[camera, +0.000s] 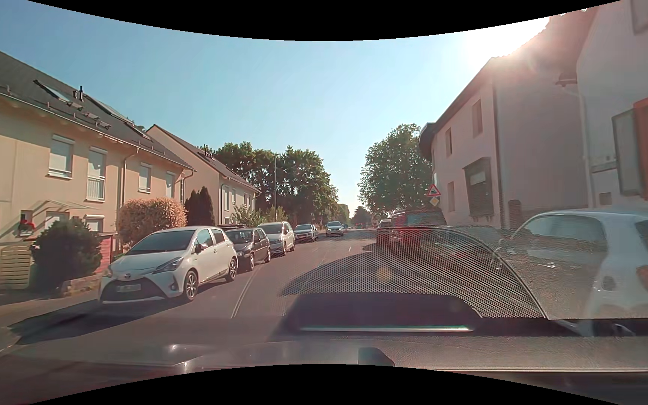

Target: Follow the waypoints while adhering to traffic rules and regulations

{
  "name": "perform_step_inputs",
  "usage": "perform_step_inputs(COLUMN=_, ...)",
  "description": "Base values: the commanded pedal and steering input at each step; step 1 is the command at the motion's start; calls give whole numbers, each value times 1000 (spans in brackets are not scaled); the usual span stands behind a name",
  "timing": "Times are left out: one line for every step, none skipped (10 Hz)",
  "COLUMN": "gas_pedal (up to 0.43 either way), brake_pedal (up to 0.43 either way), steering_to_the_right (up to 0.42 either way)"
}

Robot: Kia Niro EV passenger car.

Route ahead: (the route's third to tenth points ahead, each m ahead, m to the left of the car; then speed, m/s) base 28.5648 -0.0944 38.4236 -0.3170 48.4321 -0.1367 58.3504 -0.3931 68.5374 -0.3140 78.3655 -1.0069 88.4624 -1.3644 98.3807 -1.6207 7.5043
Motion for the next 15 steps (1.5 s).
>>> perform_step_inputs(gas_pedal=110, brake_pedal=0, steering_to_the_right=-6)
perform_step_inputs(gas_pedal=98, brake_pedal=0, steering_to_the_right=-6)
perform_step_inputs(gas_pedal=0, brake_pedal=0, steering_to_the_right=-5)
perform_step_inputs(gas_pedal=0, brake_pedal=0, steering_to_the_right=-1)
perform_step_inputs(gas_pedal=0, brake_pedal=0, steering_to_the_right=0)
perform_step_inputs(gas_pedal=0, brake_pedal=0, steering_to_the_right=3)
perform_step_inputs(gas_pedal=0, brake_pedal=0, steering_to_the_right=10)
perform_step_inputs(gas_pedal=0, brake_pedal=0, steering_to_the_right=15)
perform_step_inputs(gas_pedal=0, brake_pedal=0, steering_to_the_right=14)
perform_step_inputs(gas_pedal=0, brake_pedal=0, steering_to_the_right=8)
perform_step_inputs(gas_pedal=0, brake_pedal=0, steering_to_the_right=5)
perform_step_inputs(gas_pedal=0, brake_pedal=30, steering_to_the_right=5)
perform_step_inputs(gas_pedal=0, brake_pedal=79, steering_to_the_right=4)
perform_step_inputs(gas_pedal=0, brake_pedal=116, steering_to_the_right=2)
perform_step_inputs(gas_pedal=0, brake_pedal=122, steering_to_the_right=0)
